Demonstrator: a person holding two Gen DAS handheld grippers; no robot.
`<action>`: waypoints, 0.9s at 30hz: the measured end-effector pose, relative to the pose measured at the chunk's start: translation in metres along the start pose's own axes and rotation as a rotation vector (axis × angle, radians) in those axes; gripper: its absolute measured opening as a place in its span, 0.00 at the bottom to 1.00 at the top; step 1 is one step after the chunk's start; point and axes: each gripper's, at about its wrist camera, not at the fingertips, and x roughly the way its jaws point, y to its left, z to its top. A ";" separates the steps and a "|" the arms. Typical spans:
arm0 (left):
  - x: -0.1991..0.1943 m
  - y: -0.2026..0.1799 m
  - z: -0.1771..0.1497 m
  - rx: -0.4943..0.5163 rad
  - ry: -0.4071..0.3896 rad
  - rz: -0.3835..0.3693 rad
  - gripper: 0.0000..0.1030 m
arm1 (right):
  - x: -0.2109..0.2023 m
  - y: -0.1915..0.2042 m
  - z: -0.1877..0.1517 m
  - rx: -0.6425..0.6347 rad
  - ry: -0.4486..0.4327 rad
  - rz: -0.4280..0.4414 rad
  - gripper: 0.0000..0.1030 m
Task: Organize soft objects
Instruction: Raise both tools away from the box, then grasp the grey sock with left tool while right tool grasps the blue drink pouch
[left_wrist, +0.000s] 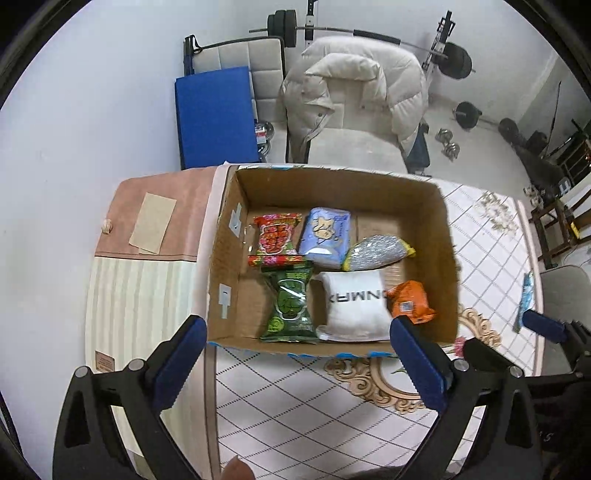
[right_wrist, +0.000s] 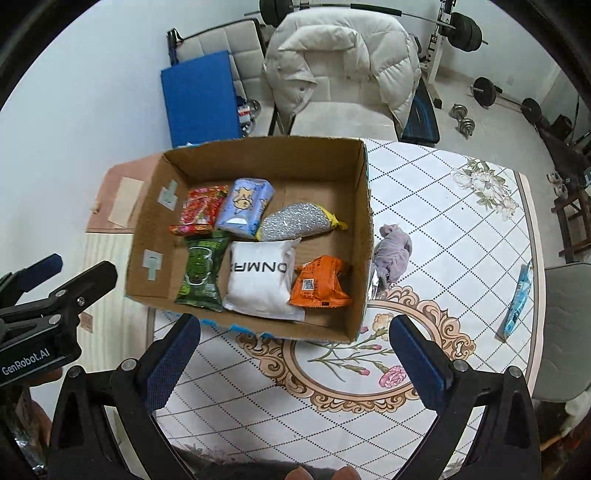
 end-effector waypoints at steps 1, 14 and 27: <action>-0.004 -0.004 -0.001 -0.003 -0.007 -0.009 0.99 | -0.004 -0.002 -0.002 0.003 -0.004 0.009 1.00; 0.025 -0.184 0.040 0.290 0.027 0.035 0.99 | -0.028 -0.192 -0.031 0.357 -0.021 -0.009 1.00; 0.234 -0.365 0.060 0.751 0.558 0.170 0.99 | 0.054 -0.412 -0.056 0.587 0.142 -0.146 1.00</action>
